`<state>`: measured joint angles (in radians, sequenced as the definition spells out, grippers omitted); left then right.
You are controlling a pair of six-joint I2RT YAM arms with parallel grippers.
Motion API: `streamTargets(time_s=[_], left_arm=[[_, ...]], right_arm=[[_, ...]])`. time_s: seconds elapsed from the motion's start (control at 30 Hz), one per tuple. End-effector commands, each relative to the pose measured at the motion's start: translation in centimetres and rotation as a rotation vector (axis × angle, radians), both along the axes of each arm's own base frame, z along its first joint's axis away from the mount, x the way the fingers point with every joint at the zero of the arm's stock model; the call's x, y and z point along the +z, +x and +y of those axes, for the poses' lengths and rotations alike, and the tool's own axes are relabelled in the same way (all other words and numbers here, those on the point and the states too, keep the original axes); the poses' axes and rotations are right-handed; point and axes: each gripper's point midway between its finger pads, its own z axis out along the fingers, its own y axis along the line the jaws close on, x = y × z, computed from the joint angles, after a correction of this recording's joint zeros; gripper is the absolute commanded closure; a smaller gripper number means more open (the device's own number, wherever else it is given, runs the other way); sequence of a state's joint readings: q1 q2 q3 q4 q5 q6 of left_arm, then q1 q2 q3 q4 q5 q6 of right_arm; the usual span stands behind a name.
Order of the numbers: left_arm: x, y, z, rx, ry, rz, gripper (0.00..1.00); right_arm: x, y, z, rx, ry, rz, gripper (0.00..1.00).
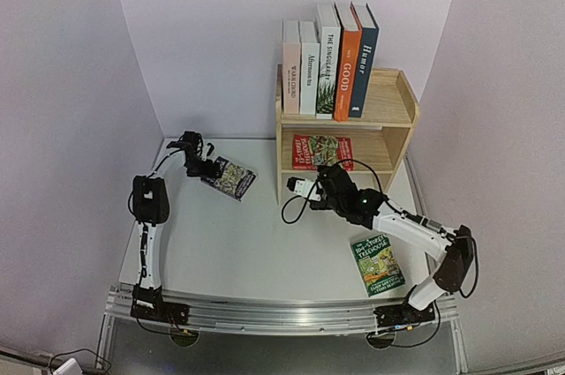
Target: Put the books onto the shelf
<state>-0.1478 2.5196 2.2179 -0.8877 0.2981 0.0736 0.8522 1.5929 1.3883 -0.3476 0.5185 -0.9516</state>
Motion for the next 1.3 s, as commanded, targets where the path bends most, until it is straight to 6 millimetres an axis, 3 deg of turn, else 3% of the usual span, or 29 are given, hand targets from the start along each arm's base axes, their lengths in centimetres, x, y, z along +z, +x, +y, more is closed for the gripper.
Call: streamTargets(time_s=[0.0,0.07,0.13,0.23,0.27,0.37,0.47,0.6,0.7,0.83,0.93,1.0,1.13,1.27], left_arm=[[-2.6,-1.9,-1.2,0.005,-0.058,0.102,0.13],[-3.2,-3.2,-2.4,-0.044,-0.074,0.139,0.24],[-3.6,-5.0,-3.8,-0.119,-0.054,0.171,0.42],[-4.6,-7.2,-4.2,-0.156,-0.011,0.201,0.96],[-4.7,-7.7,-4.2,-0.153,-0.014,0.218,0.99],[-3.8,-9.3,-3.8,-0.149,-0.027,0.275,1.00],[-1.2,-11.3,-3.0,-0.119,-0.060,0.311,1.00],[3.3,-16.2,-2.7,-0.109,-0.129,0.384,1.00],[4.9,-20.4,-2.7,-0.106,-0.170,0.470,1.00],[6.1,-24.0,-2.7,-0.102,-0.205,0.558,1.00],[7.0,-24.9,-3.2,-0.093,-0.256,0.601,1.00],[7.6,-25.2,-3.7,-0.094,-0.290,0.621,1.00],[8.2,-25.6,-3.9,-0.100,-0.311,0.637,1.00],[6.9,-25.3,-3.6,-0.101,-0.284,0.639,1.00]], right_arm=[[1.2,-1.1,0.5,-0.043,0.106,-0.001,0.16],[0.8,-1.4,0.8,-0.044,0.112,0.009,0.16],[0.5,-1.5,1.3,-0.050,0.123,0.015,0.16],[0.1,-1.8,2.4,-0.049,0.146,0.032,0.16],[0.0,-2.0,2.8,-0.048,0.160,0.041,0.16],[-0.3,-2.9,4.1,-0.038,0.218,0.078,0.16],[-1.4,-4.3,6.4,-0.005,0.235,0.110,0.16],[-3.4,-6.1,10.6,0.031,0.282,0.133,0.16],[-5.1,-6.9,14.0,0.077,0.334,0.131,0.16],[-8.7,-8.0,18.9,0.153,0.327,0.146,0.16],[-11.9,-8.9,22.1,0.229,0.298,0.129,0.15],[-13.0,-8.7,23.3,0.261,0.293,0.104,0.14],[-15.4,-8.2,25.0,0.309,0.241,0.074,0.13],[-18.7,-6.7,25.4,0.299,0.213,0.058,0.12]])
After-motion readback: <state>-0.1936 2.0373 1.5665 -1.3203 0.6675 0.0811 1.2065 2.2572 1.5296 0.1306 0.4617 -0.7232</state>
